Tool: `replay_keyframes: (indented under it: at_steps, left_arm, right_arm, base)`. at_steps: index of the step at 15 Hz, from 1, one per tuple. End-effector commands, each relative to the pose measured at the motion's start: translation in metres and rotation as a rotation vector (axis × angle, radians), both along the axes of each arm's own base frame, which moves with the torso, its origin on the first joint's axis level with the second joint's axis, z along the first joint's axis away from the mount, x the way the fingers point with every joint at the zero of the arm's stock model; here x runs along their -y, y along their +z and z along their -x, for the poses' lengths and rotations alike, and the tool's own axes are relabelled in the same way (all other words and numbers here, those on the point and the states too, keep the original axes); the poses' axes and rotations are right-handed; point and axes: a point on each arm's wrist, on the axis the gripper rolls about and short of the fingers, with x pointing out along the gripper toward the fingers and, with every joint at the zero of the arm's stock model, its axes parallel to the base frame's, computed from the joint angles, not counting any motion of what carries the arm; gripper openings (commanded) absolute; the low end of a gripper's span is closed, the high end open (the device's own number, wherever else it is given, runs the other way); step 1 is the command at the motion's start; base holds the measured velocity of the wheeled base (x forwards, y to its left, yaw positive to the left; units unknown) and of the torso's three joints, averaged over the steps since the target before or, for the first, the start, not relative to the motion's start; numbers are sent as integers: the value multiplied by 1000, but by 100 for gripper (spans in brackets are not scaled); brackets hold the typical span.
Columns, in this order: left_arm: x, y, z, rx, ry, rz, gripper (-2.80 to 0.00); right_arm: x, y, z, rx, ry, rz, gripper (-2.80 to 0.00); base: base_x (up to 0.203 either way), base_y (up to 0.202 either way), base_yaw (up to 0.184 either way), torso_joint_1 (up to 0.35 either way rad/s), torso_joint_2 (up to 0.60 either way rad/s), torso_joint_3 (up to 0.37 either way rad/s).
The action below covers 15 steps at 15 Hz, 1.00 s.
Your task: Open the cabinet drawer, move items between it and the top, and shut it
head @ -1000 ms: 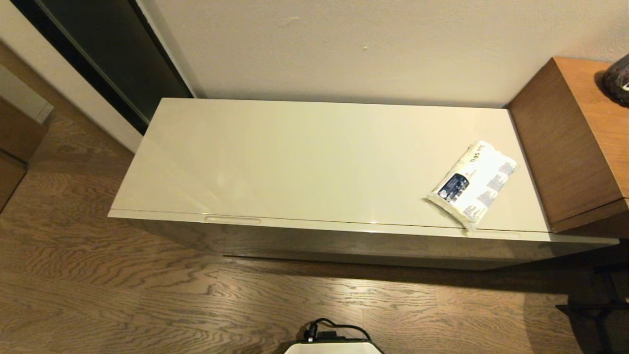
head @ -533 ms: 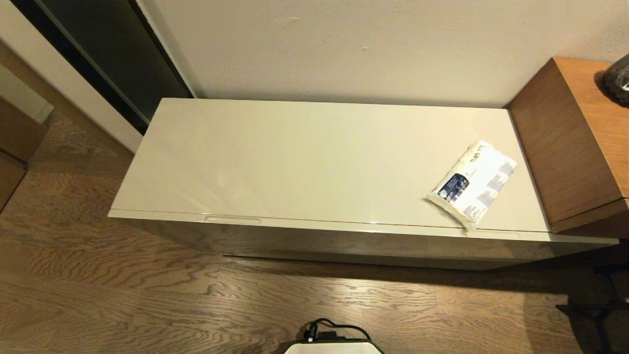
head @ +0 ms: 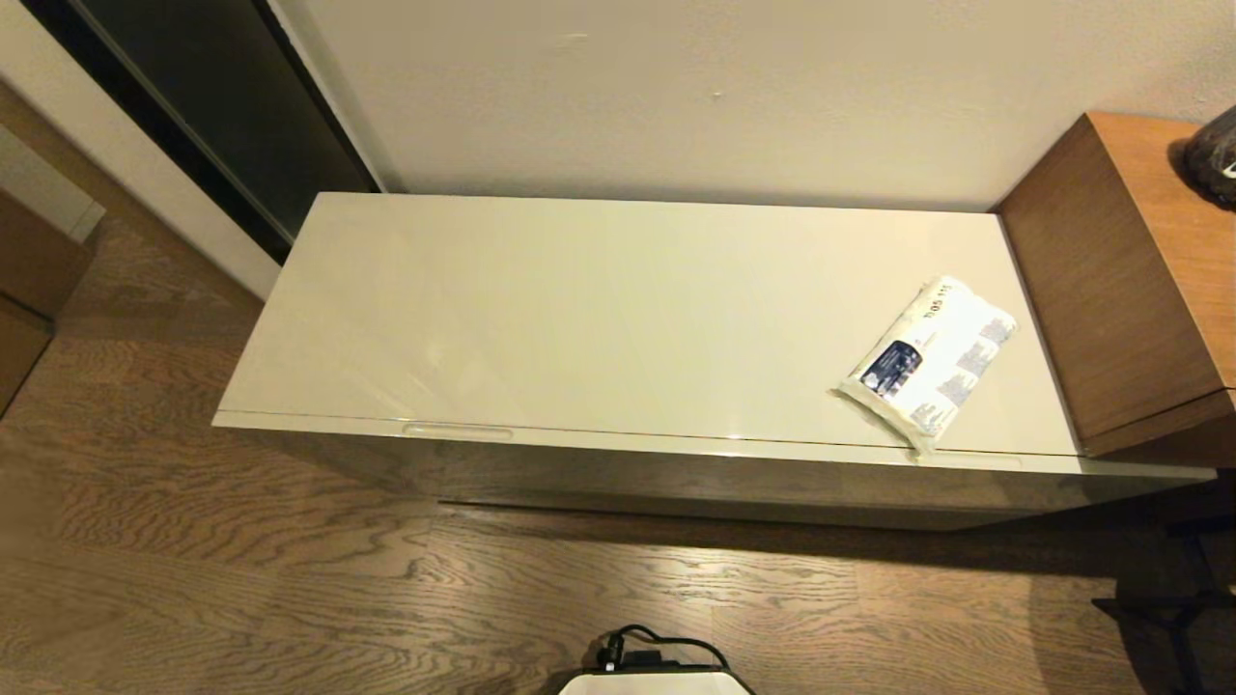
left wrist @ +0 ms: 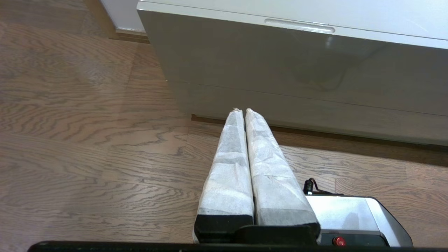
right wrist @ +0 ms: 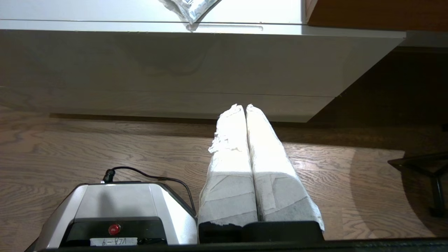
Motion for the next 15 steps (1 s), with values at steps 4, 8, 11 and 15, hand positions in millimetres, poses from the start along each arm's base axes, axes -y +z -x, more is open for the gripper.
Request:
replay_keyframes:
  at_steps: [4, 8, 11, 15]
  left_arm:
    - [0, 0, 0, 0, 0, 1, -280]
    - [0, 0, 0, 0, 0, 1, -280]
    - [0, 0, 0, 0, 0, 1, -280]
    - [0, 0, 0, 0, 0, 1, -280]
  right_arm:
    - [0, 0, 0, -4, 1, 2, -280]
    - [0, 0, 0, -4, 3, 3, -280]
    - [0, 0, 0, -4, 1, 2, -280]
    - [0, 0, 0, -4, -2, -4, -280]
  base:
    - [0, 0, 0, 0, 0, 0]
    - [0, 0, 0, 0, 0, 0]
    - [0, 0, 0, 0, 0, 0]
    - [0, 0, 0, 0, 0, 0]
